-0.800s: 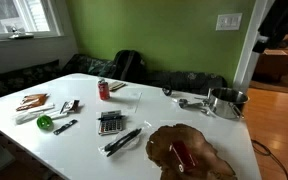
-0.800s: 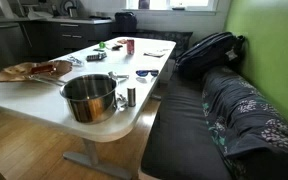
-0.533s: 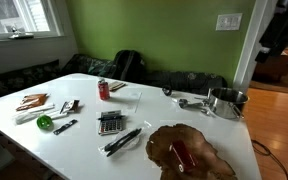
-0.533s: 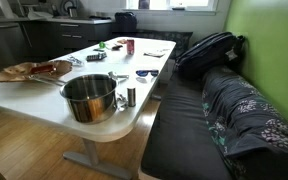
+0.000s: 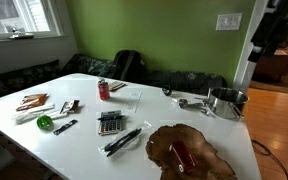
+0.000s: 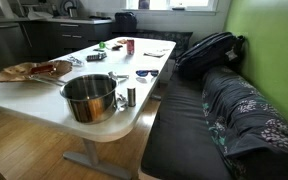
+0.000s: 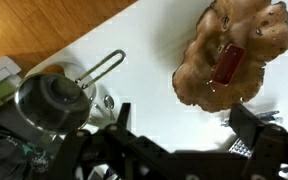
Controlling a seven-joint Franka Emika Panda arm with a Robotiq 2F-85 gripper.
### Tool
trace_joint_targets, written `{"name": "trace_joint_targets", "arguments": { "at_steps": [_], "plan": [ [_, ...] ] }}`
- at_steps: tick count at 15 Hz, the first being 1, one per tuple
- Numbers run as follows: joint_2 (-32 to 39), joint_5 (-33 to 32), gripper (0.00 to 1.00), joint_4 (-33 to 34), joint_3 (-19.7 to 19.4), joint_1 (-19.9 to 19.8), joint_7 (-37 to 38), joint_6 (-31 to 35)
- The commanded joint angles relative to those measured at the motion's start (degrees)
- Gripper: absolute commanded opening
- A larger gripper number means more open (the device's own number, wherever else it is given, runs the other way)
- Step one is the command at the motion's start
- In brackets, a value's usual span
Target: Put the red object in the pot
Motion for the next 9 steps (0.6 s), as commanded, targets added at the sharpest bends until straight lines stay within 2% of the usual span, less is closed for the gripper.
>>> {"name": "trace_joint_targets", "arguments": {
  "at_steps": [1, 3, 4, 5, 7, 9],
  "plan": [
    [14.36, 2.91, 1.00, 5.44, 2.15, -1.97, -2.91, -1.02],
    [21.00, 1.05, 1.00, 8.88, 5.49, -4.49, -0.11, -2.98],
    [24.43, 1.39, 1.00, 10.79, 5.25, -4.42, -0.71, -2.90],
    [16.76, -0.02, 1.00, 5.51, 2.12, -0.93, -0.16, -0.46],
    [20.01, -0.27, 1.00, 6.93, 1.81, -0.77, -0.24, -0.15],
    [19.45, -0.25, 1.00, 6.93, 1.35, -0.68, -0.30, -0.17]
  ]
}}
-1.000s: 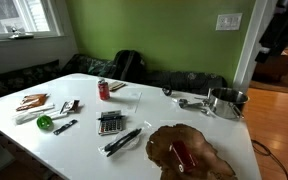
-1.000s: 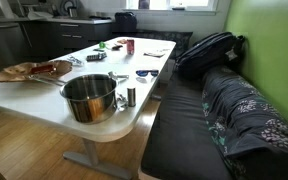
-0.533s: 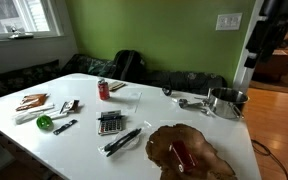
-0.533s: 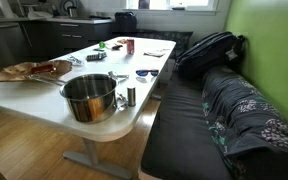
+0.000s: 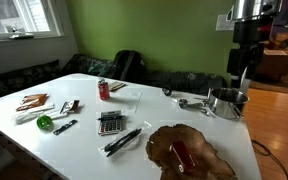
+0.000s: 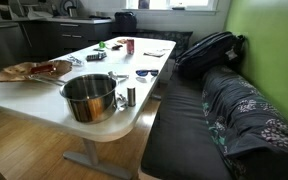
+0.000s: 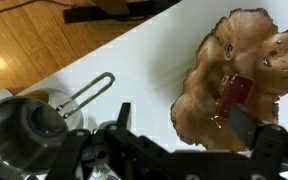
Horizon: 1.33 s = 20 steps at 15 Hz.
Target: Put the red object in the pot
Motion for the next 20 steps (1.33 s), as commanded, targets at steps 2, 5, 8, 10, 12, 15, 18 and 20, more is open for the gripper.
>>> {"name": "trace_joint_targets", "arguments": {
  "at_steps": [2, 5, 8, 10, 12, 15, 18, 20],
  "plan": [
    [1.01, 0.11, 1.00, 0.63, -0.69, 0.55, 6.27, 0.46],
    [13.18, 2.40, 1.00, 5.00, 3.67, -1.87, 15.26, 4.47],
    [21.99, -1.02, 1.00, 9.09, 7.51, -2.84, 24.74, 6.50],
    [29.07, -6.12, 1.00, 12.89, 10.03, -2.84, 31.46, 6.07],
    [36.15, -9.96, 1.00, 16.90, 4.92, 2.44, 33.67, 3.96],
    [34.07, -8.54, 1.00, 15.08, 1.64, 5.60, 32.28, 4.53],
    [37.68, -8.84, 1.00, 17.45, 0.17, 5.95, 32.16, 4.09],
    [40.34, -12.48, 1.00, 18.51, -1.26, 7.81, 33.71, 6.79]
  ]
}}
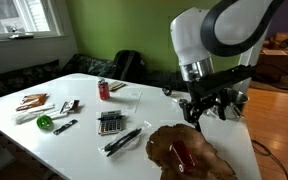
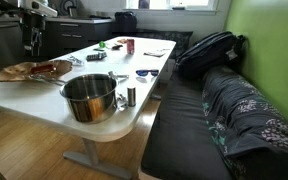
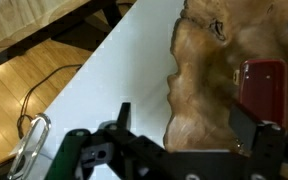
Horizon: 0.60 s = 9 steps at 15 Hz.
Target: Put the red object in the pot
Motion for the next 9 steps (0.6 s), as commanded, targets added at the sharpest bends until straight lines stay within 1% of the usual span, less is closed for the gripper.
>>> {"name": "trace_joint_targets", "arguments": {
  "at_steps": [1, 2, 4, 6, 7, 9],
  "plan": [
    [4.91, -4.33, 1.00, 2.12, -3.75, 4.96, 0.98, 3.26],
    [6.84, -6.22, 1.00, 2.98, -4.31, 6.20, 1.44, 4.02],
    [10.34, -8.04, 1.00, 4.58, -5.04, 8.58, 0.85, 6.44],
    [12.78, -9.94, 1.00, 5.59, -6.34, 11.20, 1.78, 8.56],
    [13.91, -10.84, 0.92, 5.89, -7.23, 12.57, 3.01, 10.06],
    [15.04, -12.34, 0.83, 6.50, -8.78, 14.91, 4.73, 13.12]
  ]
}}
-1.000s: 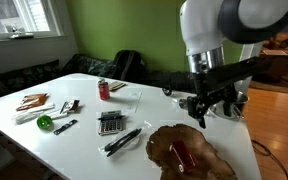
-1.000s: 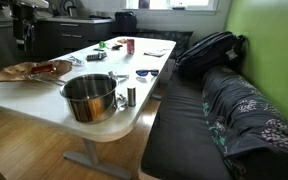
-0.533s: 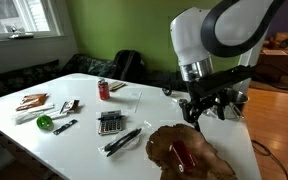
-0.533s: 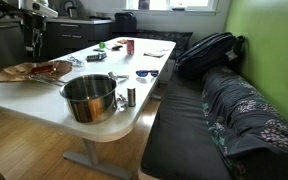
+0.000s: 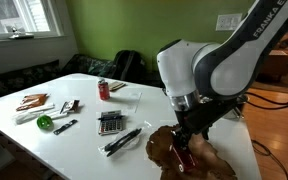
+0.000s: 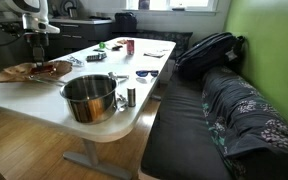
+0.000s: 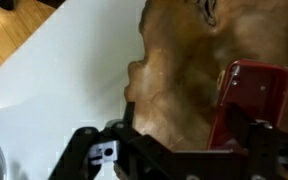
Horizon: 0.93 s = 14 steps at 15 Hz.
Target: Put the red object in the pot
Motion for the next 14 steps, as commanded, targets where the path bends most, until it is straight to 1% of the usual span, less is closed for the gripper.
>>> {"name": "trace_joint_targets", "arguments": {
  "at_steps": [1, 2, 3, 4, 5, 7, 8, 10, 11, 13, 14],
  "plan": [
    [3.01, -3.72, 0.86, 2.22, -3.51, 4.70, 3.93, 4.62],
    [2.97, -4.25, 0.87, 2.23, -3.97, 5.74, 4.62, 5.77],
    [2.93, -4.71, 0.86, 2.40, -4.48, 6.45, 5.11, 6.25],
    [2.65, -5.19, 0.62, 2.22, -4.85, 7.11, 5.79, 6.68],
    [2.95, -5.33, 0.62, 2.50, -5.10, 7.40, 5.95, 6.95],
    [3.32, -5.25, 0.46, 2.72, -5.35, 7.85, 6.27, 7.52],
    [3.31, -5.22, 0.37, 2.63, -5.52, 8.03, 6.35, 7.96],
    [3.29, -5.34, 0.23, 2.51, -5.89, 8.33, 6.59, 9.02],
    [3.24, -5.40, 0.14, 2.41, -6.04, 8.45, 6.72, 9.52],
    [2.78, -5.87, 0.00, 2.00, -6.49, 8.84, 7.29, 10.34],
    [1.65, -6.41, 0.00, 1.08, -6.94, 9.21, 8.17, 10.87]
  ]
}}
